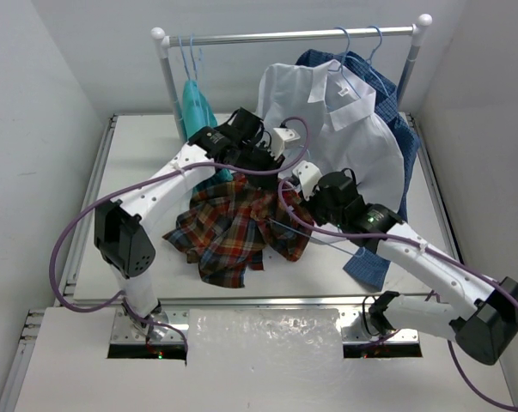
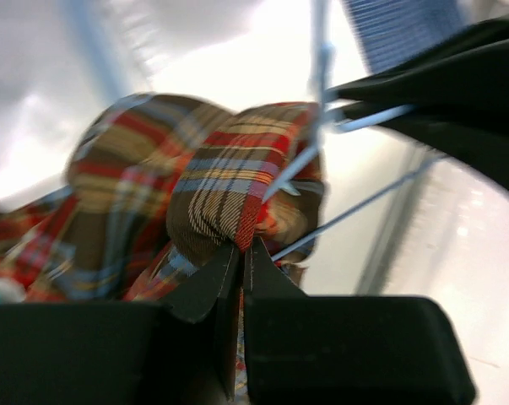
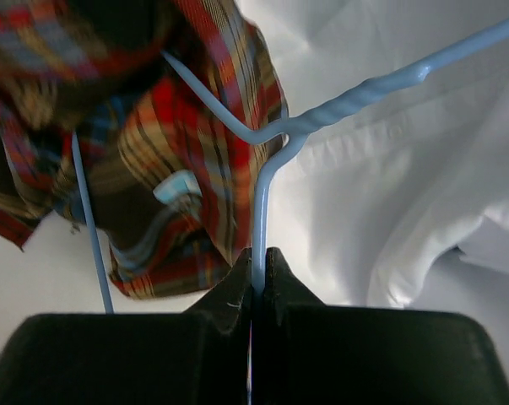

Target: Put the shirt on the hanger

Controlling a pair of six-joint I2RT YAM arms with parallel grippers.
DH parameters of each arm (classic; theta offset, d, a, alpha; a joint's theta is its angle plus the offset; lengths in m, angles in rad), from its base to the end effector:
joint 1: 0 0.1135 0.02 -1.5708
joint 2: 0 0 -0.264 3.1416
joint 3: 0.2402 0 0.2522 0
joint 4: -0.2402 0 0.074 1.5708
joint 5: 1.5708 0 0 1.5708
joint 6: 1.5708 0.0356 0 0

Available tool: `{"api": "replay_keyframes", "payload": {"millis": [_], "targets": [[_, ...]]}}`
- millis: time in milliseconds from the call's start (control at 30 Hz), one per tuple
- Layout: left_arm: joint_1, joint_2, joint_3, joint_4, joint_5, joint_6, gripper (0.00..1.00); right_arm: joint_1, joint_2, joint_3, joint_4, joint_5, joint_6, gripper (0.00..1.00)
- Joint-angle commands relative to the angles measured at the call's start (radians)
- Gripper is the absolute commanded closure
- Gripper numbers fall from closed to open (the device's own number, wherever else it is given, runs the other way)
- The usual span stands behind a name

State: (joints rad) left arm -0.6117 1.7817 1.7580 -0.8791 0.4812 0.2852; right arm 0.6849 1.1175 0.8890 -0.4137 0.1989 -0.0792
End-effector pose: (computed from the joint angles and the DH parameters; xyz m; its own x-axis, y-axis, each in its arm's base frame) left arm 0.3073 -0.2357 0.3430 -0.4075 0.5905 -0.6966 0.8945 0.4116 -0.1744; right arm 0.1932 0.1488 0.2886 -0.4231 -0.4457 -0.7889 -0.5327 0.8266 -0.1813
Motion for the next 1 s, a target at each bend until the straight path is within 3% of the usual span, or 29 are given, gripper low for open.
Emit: {"api": "replay_keyframes", "payload": {"millis": [0, 100, 300, 400, 467, 533, 700, 833, 967], "targets": [[-0.008, -0.067, 0.000, 0.055, 0.187, 0.017, 1.00, 0.005, -0.044, -0.031, 0.260, -0.064, 0.004, 1.00], [-0.008, -0.082, -0.032, 0.071, 0.234, 0.008, 1.00, 0.005, -0.045, -0.096, 0.355, -0.049, 0.032, 1.00], [-0.020, -0.113, -0.130, 0.141, 0.312, -0.012, 0.99, 0.004, -0.067, -0.333, 0.711, -0.095, 0.015, 1.00], [-0.028, -0.117, -0.137, 0.102, 0.303, 0.060, 0.78, -0.013, -0.076, -0.458, 0.884, -0.134, 0.016, 1.00], [-0.028, -0.126, -0.117, 0.037, 0.260, 0.199, 0.64, -0.044, -0.084, -0.530, 0.985, -0.228, 0.032, 1.00], [-0.028, -0.145, -0.106, -0.009, 0.217, 0.277, 0.51, -0.044, -0.074, -0.551, 1.004, -0.277, 0.013, 1.00], [-0.028, -0.243, -0.182, -0.063, -0.019, 0.491, 0.45, -0.044, 0.014, -0.575, 0.998, -0.329, -0.025, 1.00], [-0.026, -0.329, -0.392, 0.211, -0.225, 0.517, 0.28, -0.044, 0.028, -0.602, 1.043, -0.325, -0.045, 1.00], [-0.026, -0.309, -0.511, 0.367, -0.283, 0.586, 0.22, -0.041, 0.028, -0.578, 0.980, -0.387, -0.091, 1.00]]}}
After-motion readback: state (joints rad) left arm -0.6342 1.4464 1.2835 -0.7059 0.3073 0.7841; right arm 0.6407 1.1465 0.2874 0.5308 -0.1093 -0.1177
